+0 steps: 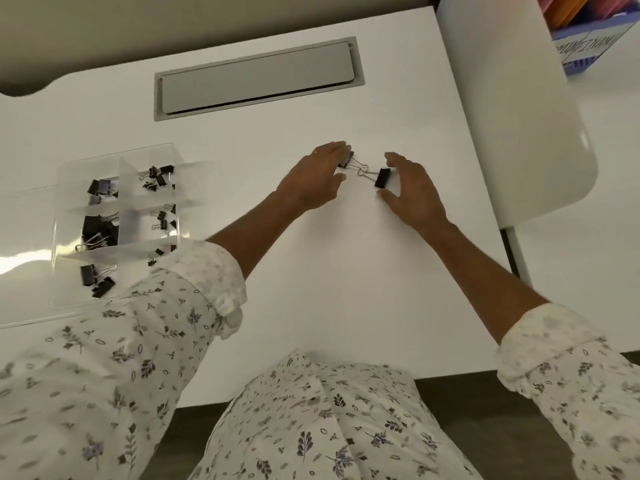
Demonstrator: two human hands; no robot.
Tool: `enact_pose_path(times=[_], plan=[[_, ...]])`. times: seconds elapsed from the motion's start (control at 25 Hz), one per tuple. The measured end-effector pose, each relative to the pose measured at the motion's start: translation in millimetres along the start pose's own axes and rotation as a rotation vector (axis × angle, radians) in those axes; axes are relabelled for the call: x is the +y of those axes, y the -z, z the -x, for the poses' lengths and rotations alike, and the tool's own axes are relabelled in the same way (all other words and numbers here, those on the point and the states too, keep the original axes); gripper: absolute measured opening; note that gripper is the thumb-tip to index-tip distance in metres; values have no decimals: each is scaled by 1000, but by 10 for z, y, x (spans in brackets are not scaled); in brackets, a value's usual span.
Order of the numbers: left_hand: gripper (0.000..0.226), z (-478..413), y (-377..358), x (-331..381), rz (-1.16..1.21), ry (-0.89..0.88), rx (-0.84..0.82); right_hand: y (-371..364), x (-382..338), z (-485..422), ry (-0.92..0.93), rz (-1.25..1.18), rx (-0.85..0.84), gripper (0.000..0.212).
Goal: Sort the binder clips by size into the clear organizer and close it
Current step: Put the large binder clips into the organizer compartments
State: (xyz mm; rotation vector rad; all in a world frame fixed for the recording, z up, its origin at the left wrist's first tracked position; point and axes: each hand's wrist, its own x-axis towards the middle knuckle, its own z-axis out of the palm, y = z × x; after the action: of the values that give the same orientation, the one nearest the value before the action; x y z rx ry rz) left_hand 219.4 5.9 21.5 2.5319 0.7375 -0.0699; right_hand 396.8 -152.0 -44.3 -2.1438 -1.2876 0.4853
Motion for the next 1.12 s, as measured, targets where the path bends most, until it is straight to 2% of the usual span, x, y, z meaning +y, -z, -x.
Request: enact_pose_path(times=[0.24,0.4,0.52,0.6,0.68,0.72,0.8,0.92,1.12], plan=[[62,-445,-129,-115,-112,-5,-118,15,60,178,5,-66,56,64],[32,-429,-187,-213,-102,-21,-29,86,25,410,-92,-201,115,62],[33,-241,-195,-311,16,28,20,103,-71,580,-205,-393,165,57],[31,-16,-234,-323,222,111,129,86,-156,652,-336,-659,136,49],[25,260,-259,-295,519,280,209,69,-274,703,-498,-1123,76,39],[25,413,-260,-274,738,369,195,65,-339,730,-578,-1333,43,35],[26,726,-265,-250,1194,481,150,48,-442,801,-698,-1593,-6,30],[22,1144,-271,-255,1500,562,154,-19,-613,903,-762,-1759,-52,29],[21,1909,-261,-272,1778,599,282,-230,-969,1067,-791,-1731,-162,25]])
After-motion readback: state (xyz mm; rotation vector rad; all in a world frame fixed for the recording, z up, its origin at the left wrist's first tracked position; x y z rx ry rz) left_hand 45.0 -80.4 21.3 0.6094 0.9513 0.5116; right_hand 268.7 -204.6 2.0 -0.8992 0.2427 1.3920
